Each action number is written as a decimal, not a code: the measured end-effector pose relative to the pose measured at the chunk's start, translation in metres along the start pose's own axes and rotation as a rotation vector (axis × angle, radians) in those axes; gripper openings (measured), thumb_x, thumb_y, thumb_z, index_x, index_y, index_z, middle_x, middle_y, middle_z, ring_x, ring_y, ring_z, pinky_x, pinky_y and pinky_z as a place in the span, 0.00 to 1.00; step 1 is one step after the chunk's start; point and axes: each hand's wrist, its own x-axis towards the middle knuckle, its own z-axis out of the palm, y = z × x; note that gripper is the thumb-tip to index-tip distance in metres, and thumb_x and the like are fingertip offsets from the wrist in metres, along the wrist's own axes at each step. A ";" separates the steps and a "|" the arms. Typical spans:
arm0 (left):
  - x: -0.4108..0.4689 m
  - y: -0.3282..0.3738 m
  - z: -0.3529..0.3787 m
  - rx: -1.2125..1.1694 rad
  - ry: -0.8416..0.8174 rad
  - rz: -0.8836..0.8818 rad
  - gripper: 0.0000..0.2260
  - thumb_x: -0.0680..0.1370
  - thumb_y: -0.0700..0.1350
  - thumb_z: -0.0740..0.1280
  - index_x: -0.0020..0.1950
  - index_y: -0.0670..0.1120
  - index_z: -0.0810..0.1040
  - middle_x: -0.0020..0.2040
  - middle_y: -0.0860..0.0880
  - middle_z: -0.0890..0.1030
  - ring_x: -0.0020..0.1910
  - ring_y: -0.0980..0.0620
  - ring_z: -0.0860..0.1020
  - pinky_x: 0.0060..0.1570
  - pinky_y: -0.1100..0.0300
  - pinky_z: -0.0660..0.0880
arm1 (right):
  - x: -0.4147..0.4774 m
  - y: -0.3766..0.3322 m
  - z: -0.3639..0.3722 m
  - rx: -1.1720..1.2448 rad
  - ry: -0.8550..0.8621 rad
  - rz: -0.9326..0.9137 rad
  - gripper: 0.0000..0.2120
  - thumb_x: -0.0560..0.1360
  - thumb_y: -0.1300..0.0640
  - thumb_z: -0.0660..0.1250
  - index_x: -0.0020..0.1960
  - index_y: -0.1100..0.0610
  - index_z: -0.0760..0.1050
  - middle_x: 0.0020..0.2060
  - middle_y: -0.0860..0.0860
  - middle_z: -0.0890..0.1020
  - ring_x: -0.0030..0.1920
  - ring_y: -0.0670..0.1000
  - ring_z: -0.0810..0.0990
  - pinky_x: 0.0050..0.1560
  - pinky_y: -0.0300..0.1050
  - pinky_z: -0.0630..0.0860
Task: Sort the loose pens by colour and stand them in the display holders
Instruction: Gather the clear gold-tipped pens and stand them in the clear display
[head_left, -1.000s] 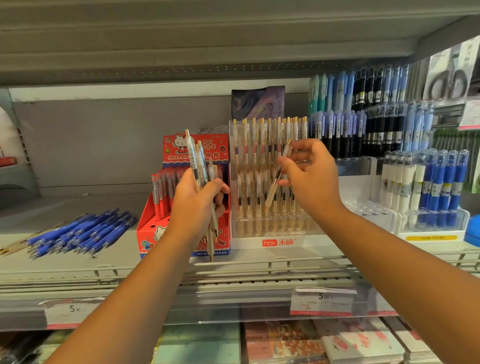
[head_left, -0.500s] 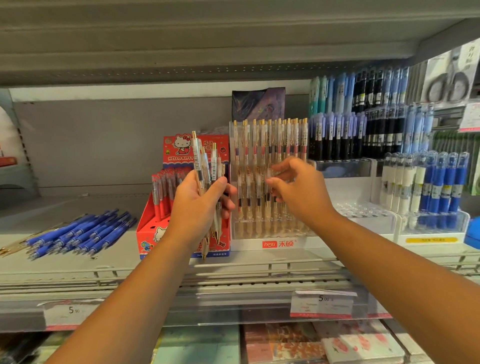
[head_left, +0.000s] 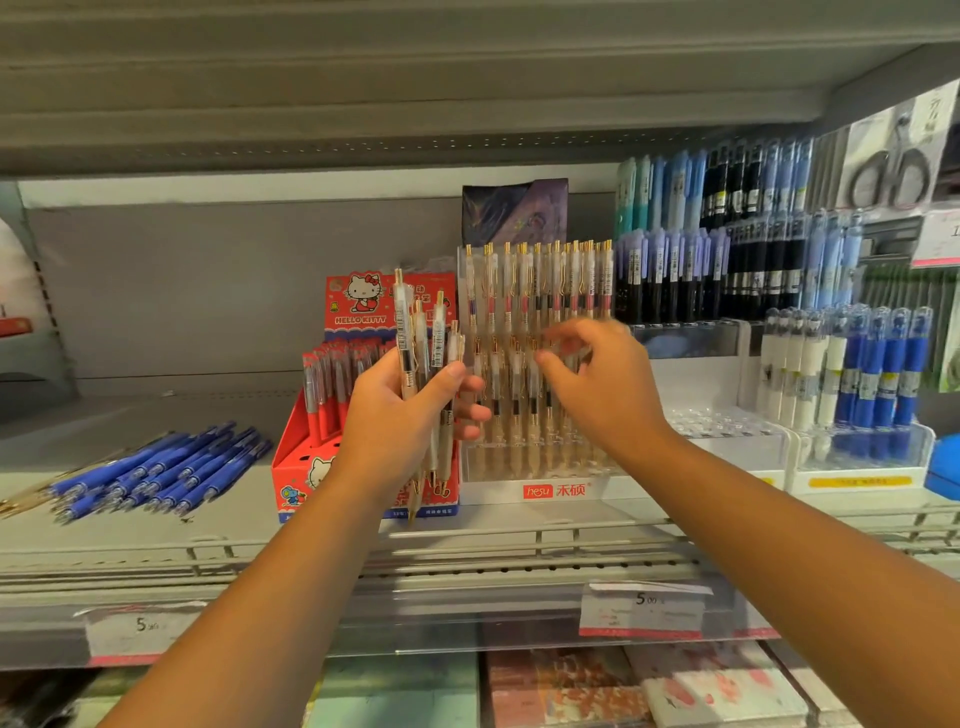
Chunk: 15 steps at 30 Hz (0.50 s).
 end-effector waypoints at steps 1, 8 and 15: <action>0.000 0.000 0.000 0.004 -0.003 0.001 0.05 0.80 0.41 0.66 0.55 0.48 0.77 0.45 0.42 0.85 0.37 0.44 0.84 0.35 0.54 0.82 | -0.001 -0.005 -0.001 0.028 0.044 -0.033 0.09 0.77 0.53 0.68 0.56 0.53 0.79 0.48 0.48 0.78 0.46 0.44 0.75 0.45 0.38 0.71; 0.000 0.000 0.001 -0.014 -0.041 0.012 0.06 0.81 0.40 0.65 0.57 0.45 0.78 0.44 0.42 0.85 0.34 0.45 0.82 0.35 0.52 0.82 | -0.005 -0.044 0.004 0.282 -0.163 -0.130 0.08 0.77 0.54 0.68 0.55 0.53 0.79 0.45 0.46 0.80 0.44 0.44 0.79 0.46 0.38 0.77; 0.000 -0.001 0.002 0.004 -0.068 0.004 0.07 0.80 0.40 0.65 0.57 0.48 0.78 0.41 0.41 0.84 0.33 0.46 0.83 0.35 0.54 0.82 | -0.005 -0.058 0.013 0.520 -0.322 0.179 0.02 0.77 0.55 0.69 0.48 0.53 0.80 0.36 0.48 0.83 0.37 0.46 0.83 0.38 0.42 0.82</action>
